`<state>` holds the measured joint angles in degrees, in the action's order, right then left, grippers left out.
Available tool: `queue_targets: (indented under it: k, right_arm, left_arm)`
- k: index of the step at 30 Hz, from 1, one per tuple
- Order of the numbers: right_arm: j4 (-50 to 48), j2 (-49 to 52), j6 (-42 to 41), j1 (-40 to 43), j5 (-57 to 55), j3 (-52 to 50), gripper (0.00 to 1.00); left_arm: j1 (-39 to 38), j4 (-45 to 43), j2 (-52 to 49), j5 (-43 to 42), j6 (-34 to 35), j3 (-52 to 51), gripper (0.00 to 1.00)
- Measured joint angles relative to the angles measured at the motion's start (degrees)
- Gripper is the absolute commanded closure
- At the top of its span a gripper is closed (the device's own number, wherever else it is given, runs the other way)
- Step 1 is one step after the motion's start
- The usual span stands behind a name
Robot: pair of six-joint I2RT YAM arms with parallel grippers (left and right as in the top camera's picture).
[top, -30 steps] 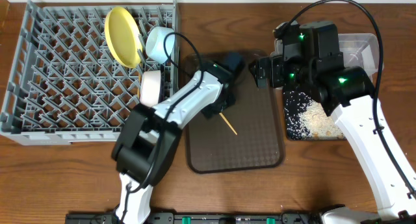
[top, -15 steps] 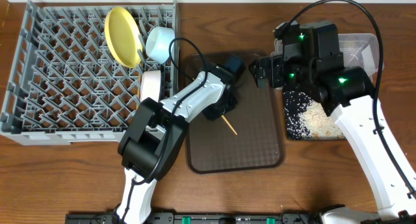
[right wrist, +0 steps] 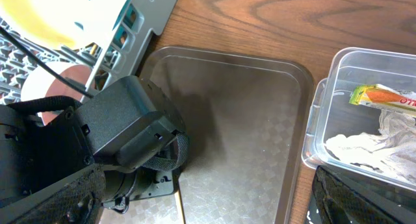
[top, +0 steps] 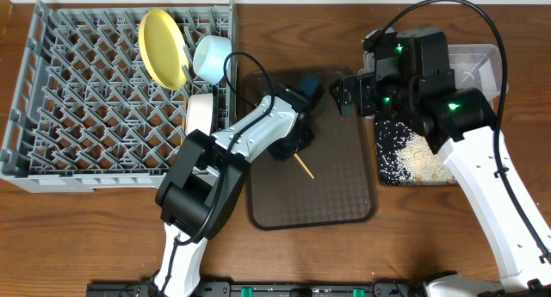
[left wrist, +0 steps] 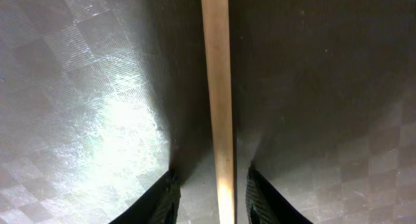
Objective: Sort waste into correct bins and load items into the dishwasher
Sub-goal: 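Grasp the second wooden chopstick with the left gripper, then carry the chopstick left and lower it into the rack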
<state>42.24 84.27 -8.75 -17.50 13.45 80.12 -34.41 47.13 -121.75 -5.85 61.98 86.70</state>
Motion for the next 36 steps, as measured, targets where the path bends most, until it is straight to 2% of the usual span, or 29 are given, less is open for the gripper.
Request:
queue_targets:
  k: [2,3,16,25,31,36]
  right_arm:
    - [0.00,0.02,0.00,0.00,0.02,0.00,0.01]
    - [0.00,0.02,0.00,0.00,0.02,0.00,0.01]
    - [0.00,0.02,0.00,0.00,0.02,0.00,0.01]
    - [0.00,0.02,0.00,0.00,0.02,0.00,0.01]
    - [0.00,0.02,0.00,0.00,0.02,0.00,0.01]
    - [0.00,0.02,0.00,0.00,0.00,0.00,0.01]
  left_arm:
    - [0.00,-0.07,0.00,-0.28,0.52,0.00,0.88]
    - [0.00,-0.09,0.00,-0.37,0.55,0.00,0.92]
    - [0.02,-1.07,0.00,-3.39,-0.48,0.00,0.93]
    - [0.13,-0.83,4.98,-5.03,-17.51,0.00,0.93]
    - [2.45,3.32,17.38,-3.89,-28.76,0.11,0.93]
    - [8.39,7.52,28.15,-1.70,-39.54,0.26,0.92]
